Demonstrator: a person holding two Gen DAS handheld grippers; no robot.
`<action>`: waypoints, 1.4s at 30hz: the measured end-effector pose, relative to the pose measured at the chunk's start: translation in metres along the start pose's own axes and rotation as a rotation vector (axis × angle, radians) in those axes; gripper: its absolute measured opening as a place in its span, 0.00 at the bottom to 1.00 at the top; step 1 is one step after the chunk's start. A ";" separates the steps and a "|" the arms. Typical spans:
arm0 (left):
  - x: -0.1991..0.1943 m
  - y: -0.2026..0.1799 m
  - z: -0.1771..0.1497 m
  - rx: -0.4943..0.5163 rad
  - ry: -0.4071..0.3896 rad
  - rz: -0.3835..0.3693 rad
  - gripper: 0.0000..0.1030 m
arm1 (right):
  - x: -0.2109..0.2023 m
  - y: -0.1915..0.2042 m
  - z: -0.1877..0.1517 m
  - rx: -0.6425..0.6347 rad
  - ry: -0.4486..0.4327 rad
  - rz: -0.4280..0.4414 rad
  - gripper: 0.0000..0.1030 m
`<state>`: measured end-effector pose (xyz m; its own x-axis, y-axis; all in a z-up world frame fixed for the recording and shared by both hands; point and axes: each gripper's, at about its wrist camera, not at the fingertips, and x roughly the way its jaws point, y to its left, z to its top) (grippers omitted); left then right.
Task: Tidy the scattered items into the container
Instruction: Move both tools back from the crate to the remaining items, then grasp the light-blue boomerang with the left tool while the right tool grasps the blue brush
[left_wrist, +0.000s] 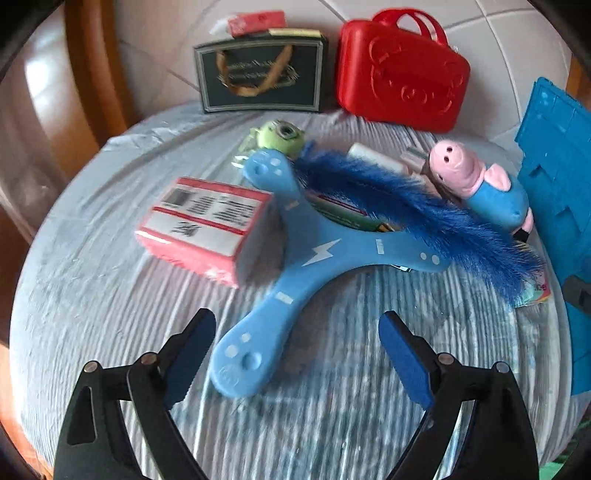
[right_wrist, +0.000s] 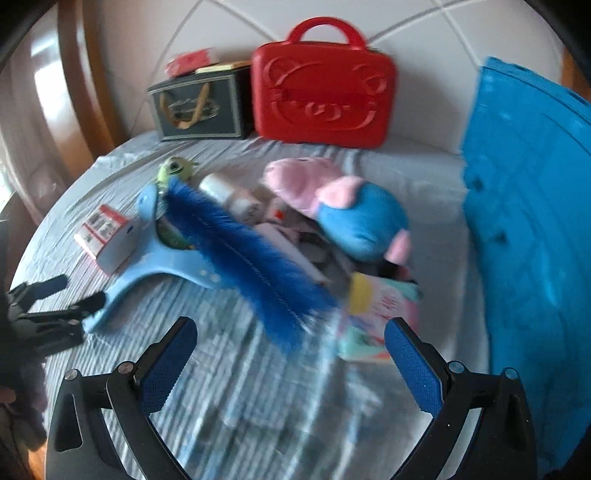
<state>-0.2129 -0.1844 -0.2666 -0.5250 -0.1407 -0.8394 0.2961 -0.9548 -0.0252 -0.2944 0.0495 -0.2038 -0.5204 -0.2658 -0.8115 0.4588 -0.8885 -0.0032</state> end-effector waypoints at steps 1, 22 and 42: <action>0.006 -0.002 0.002 0.011 0.007 -0.005 0.88 | 0.007 0.004 0.004 -0.006 0.005 0.003 1.00; 0.092 0.005 0.024 0.082 0.009 -0.047 0.71 | 0.144 0.059 0.056 -0.175 0.062 -0.036 1.00; 0.009 0.025 0.022 0.085 -0.103 0.113 0.42 | 0.067 0.048 0.045 -0.052 -0.011 0.083 0.18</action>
<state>-0.2278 -0.2157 -0.2627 -0.5728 -0.2701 -0.7739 0.2919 -0.9495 0.1154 -0.3397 -0.0276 -0.2321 -0.4872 -0.3420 -0.8035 0.5372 -0.8428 0.0330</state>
